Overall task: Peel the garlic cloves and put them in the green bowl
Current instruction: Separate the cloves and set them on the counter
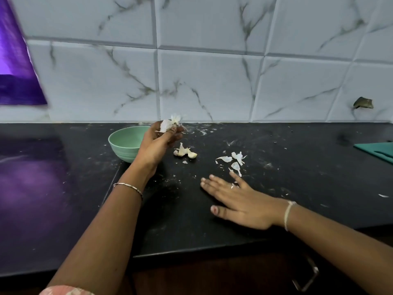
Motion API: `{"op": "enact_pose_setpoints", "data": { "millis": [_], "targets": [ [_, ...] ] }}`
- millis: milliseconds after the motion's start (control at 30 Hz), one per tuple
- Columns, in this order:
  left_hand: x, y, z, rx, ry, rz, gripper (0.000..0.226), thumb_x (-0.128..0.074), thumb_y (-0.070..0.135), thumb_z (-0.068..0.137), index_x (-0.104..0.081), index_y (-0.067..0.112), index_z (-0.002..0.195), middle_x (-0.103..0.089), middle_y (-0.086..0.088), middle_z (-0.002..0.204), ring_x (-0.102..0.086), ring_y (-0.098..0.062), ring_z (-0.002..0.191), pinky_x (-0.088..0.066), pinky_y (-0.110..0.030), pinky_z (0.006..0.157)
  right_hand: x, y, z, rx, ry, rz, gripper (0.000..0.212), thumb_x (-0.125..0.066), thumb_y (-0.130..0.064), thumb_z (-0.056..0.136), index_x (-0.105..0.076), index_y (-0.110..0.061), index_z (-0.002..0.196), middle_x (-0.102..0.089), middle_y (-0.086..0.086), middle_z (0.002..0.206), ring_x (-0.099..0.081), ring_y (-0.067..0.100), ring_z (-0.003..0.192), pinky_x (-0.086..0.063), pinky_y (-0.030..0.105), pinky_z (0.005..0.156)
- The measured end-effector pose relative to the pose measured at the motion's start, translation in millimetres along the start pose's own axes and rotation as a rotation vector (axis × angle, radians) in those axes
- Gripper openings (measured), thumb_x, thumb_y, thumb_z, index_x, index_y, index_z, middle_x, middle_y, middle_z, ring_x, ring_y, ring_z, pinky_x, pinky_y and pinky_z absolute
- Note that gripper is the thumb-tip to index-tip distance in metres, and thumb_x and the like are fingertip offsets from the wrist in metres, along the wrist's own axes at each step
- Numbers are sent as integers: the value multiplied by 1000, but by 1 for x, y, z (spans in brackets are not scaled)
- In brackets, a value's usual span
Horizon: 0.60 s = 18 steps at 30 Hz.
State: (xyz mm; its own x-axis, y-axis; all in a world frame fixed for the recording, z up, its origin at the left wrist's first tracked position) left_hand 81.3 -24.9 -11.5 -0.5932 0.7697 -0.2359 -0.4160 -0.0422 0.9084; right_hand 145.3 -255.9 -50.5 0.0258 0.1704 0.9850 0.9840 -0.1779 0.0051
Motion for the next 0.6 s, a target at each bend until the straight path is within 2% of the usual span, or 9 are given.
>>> {"op": "enact_pose_setpoints", "data": {
  "millis": [267,400,467,500,600],
  "targets": [
    [4,2,-2,9,39,-73,27,-56,12,97,-53,5,123,-71,-8,103,-68,-21,88,-53,-19,67,8,49,38,-229,35,-3,71,-11,-58,98,1,-18,156,6,-5,163,14,7,147,21,48,115],
    [7,0,-2,33,47,-65,30,-57,12,97,-52,5,125,-74,-4,100,-71,-18,87,-54,-20,70,15,55,50,-318,70,-167,86,-2,-68,92,-4,-10,155,-1,4,163,7,15,150,17,50,117],
    [8,-2,-1,43,51,-69,24,-56,11,97,-53,7,121,-73,-5,100,-71,-17,85,-53,-19,69,19,43,58,-293,205,-256,90,0,-69,89,-8,-7,155,-12,7,162,-6,18,150,11,49,119],
    [8,-3,0,42,50,-62,22,-55,10,97,-53,7,118,-73,-6,100,-71,-16,84,-53,-19,68,21,33,64,-244,266,-249,85,-4,-65,92,-11,-7,154,-17,7,161,-12,18,149,7,48,120],
    [6,-6,-1,25,24,5,18,-54,9,98,-53,5,115,-73,-5,97,-71,-12,80,-53,-18,67,20,-7,86,-93,288,-95,66,-21,-51,102,-16,-11,154,-18,4,161,-12,14,149,3,51,119]
  ]
}}
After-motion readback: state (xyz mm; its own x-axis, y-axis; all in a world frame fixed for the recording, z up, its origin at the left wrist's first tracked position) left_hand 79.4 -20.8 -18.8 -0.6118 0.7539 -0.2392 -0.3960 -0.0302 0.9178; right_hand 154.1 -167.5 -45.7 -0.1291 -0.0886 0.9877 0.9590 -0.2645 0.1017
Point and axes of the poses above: each hand's wrist, its own z-axis towards the middle knuckle, its own x-axis out of the back of the hand, y = z × x, the point moved 2 cm from there along z, towards the middle knuckle
